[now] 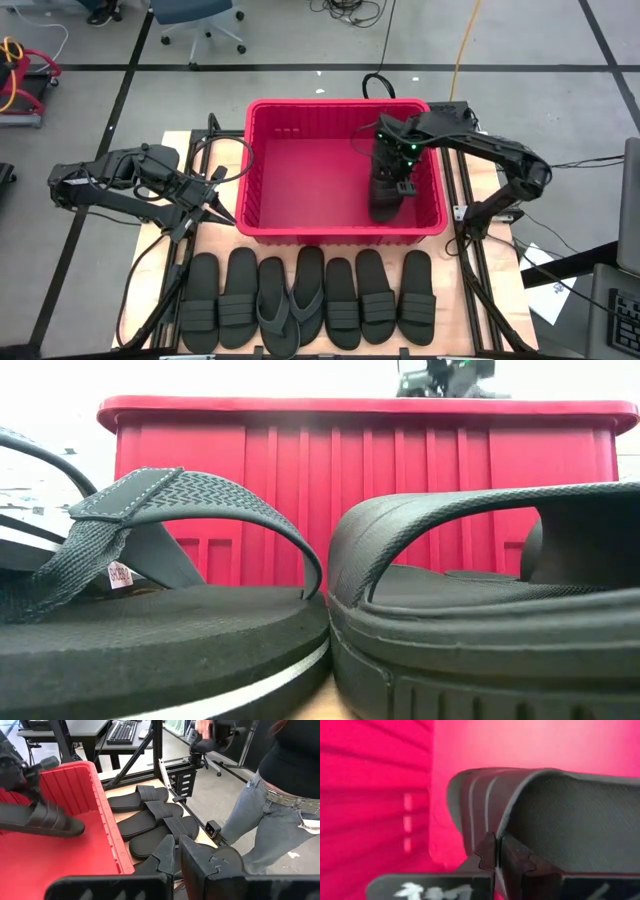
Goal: Pick and place slides into bin
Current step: Put the black slide into the red bin
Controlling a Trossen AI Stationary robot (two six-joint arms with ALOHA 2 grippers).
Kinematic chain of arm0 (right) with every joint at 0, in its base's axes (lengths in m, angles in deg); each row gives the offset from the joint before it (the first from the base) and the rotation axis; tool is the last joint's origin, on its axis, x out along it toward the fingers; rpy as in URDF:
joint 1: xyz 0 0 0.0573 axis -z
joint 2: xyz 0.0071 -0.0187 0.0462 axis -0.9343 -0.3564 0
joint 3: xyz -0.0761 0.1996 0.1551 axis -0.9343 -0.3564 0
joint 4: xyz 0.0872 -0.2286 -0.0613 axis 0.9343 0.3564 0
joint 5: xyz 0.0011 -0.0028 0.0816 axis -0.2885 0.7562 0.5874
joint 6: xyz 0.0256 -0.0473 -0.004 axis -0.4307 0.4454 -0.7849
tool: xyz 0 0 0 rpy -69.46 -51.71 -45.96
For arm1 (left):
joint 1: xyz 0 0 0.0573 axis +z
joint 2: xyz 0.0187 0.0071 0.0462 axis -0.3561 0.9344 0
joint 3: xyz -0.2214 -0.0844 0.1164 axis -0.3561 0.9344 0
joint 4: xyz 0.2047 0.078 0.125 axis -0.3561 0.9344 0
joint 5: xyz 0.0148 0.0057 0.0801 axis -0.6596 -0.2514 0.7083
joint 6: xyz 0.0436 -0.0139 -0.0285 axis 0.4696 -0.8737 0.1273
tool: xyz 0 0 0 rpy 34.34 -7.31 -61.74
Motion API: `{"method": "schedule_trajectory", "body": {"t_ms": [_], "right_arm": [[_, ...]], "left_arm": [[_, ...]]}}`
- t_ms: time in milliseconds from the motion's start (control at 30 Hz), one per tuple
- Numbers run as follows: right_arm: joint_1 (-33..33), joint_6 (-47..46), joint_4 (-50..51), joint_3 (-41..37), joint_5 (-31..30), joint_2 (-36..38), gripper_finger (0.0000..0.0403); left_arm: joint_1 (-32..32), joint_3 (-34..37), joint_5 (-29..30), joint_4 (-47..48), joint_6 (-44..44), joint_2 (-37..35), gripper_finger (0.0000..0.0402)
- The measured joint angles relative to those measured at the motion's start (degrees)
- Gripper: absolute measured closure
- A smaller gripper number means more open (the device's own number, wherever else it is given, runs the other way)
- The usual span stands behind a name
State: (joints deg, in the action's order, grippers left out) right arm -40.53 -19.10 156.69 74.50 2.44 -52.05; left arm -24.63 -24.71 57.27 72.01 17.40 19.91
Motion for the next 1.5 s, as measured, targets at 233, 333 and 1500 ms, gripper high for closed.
{"method": "schedule_trajectory", "body": {"t_ms": [233,333,1500], "right_arm": [[2.2,4.4,3.8,0.0,-3.1,-4.7,0.0403],[2.8,5.1,3.2,0.0,-3.2,-6.9,0.0403],[9.5,1.8,0.7,-3.0,-3.8,-12.8,0.0403]], "left_arm": [[0.0,0.0,0.0,0.0,-0.1,0.0,0.0376],[0.0,0.0,0.0,0.0,-0.1,0.0,0.0376],[0.0,0.0,0.0,0.0,-0.1,0.0,0.0376]]}}
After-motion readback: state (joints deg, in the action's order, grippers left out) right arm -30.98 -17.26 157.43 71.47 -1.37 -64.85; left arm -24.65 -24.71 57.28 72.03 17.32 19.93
